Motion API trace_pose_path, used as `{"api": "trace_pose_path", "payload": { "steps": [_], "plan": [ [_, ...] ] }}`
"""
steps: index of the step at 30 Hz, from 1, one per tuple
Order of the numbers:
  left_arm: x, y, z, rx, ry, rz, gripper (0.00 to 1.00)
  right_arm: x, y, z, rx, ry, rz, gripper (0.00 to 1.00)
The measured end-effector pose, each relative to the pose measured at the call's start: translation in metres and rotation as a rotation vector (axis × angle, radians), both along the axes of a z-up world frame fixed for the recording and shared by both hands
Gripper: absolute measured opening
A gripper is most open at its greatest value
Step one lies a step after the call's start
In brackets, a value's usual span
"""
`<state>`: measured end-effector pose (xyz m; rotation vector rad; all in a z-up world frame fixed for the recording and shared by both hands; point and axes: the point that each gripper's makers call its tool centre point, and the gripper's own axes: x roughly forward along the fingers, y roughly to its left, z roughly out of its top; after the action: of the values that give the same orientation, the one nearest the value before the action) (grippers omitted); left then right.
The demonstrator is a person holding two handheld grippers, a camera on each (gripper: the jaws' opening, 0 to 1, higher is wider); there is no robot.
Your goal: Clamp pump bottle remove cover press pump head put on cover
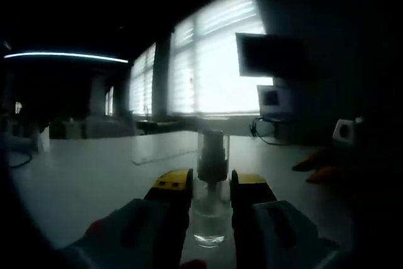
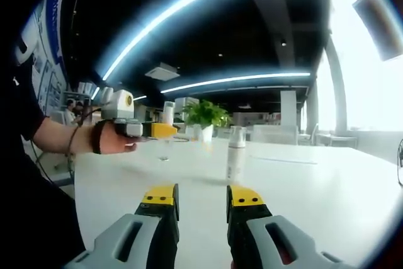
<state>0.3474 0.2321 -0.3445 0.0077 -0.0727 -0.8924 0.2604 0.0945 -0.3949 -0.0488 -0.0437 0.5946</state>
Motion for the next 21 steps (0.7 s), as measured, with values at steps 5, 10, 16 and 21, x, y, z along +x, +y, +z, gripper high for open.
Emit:
{"api": "trace_pose_path", "payload": {
  "steps": [5, 10, 16, 21],
  "plan": [
    [-0.008, 0.002, -0.001, -0.021, 0.026, -0.012, 0.16, 0.000, -0.001, -0.001, -0.003, 0.001, -0.001, 0.25],
    [-0.018, 0.002, -0.002, -0.034, 0.019, -0.039, 0.16, 0.000, 0.000, -0.001, -0.005, 0.001, -0.001, 0.25],
    [-0.034, 0.001, -0.005, -0.024, -0.003, -0.062, 0.16, 0.000, 0.000, -0.001, -0.005, 0.001, -0.001, 0.25],
    [-0.046, 0.000, -0.008, -0.030, 0.001, -0.084, 0.16, 0.000, 0.000, -0.001, -0.006, 0.001, -0.001, 0.25]
  ]
}}
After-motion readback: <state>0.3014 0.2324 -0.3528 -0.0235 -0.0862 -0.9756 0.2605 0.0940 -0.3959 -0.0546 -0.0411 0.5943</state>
